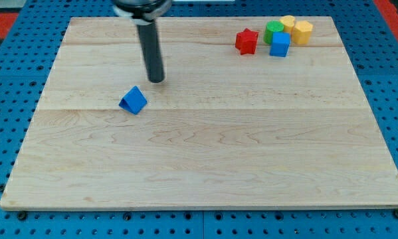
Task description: Move the blue triangle towards the blue cube
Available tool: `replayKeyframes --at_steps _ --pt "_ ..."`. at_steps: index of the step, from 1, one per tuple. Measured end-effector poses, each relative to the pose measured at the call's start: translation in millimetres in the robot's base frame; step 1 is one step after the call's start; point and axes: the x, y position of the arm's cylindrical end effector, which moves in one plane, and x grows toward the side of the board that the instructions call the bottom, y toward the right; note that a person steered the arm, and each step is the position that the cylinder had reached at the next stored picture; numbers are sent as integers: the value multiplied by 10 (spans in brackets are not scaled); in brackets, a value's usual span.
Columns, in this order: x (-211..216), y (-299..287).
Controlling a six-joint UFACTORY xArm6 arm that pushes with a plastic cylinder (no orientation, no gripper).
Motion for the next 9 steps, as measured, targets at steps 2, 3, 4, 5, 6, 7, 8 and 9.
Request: replayKeyframes --at_steps 2,3,4,5,6,7,8,9 --pt "-695 -1117" --pt "-418 -1950" --pt "252 -2113" --pt "339 -2011" --pt "557 -1588" --pt "747 -955" --pt "608 18" --pt "294 619"
